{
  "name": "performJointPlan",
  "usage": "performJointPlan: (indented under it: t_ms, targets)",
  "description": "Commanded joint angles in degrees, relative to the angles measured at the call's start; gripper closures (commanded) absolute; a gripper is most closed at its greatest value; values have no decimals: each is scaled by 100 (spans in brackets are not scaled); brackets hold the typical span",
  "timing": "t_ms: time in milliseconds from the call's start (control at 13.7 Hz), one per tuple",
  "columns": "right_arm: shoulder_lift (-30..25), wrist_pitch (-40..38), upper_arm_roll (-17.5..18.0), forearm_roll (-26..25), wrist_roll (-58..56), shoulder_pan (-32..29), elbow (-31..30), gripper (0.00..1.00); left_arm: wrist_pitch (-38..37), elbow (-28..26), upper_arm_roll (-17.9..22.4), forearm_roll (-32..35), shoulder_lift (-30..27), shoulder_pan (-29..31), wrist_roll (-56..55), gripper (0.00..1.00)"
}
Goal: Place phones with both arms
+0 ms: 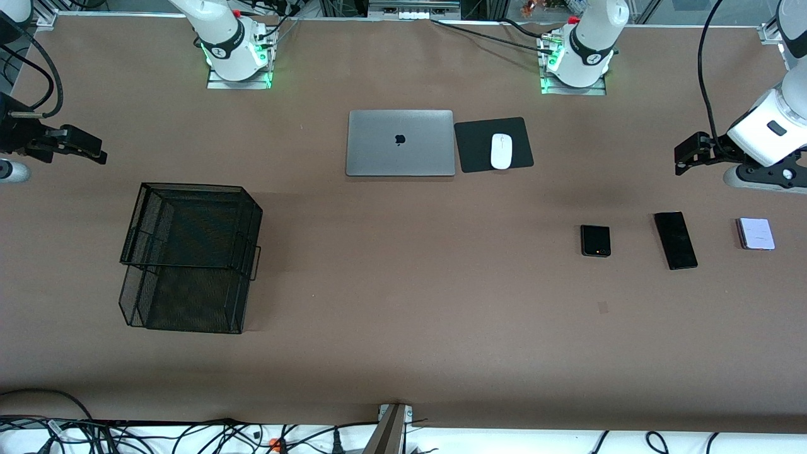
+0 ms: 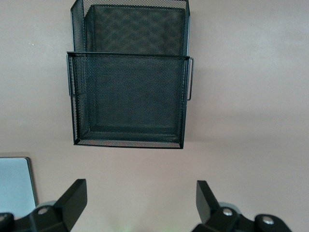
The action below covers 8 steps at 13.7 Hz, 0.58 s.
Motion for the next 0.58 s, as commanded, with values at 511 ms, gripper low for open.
performJointPlan:
  t_ms: [511]
  targets:
    - [-32, 82, 59, -131, -297, -72, 36, 0, -359, 248, 24, -19, 196, -24, -72, 0]
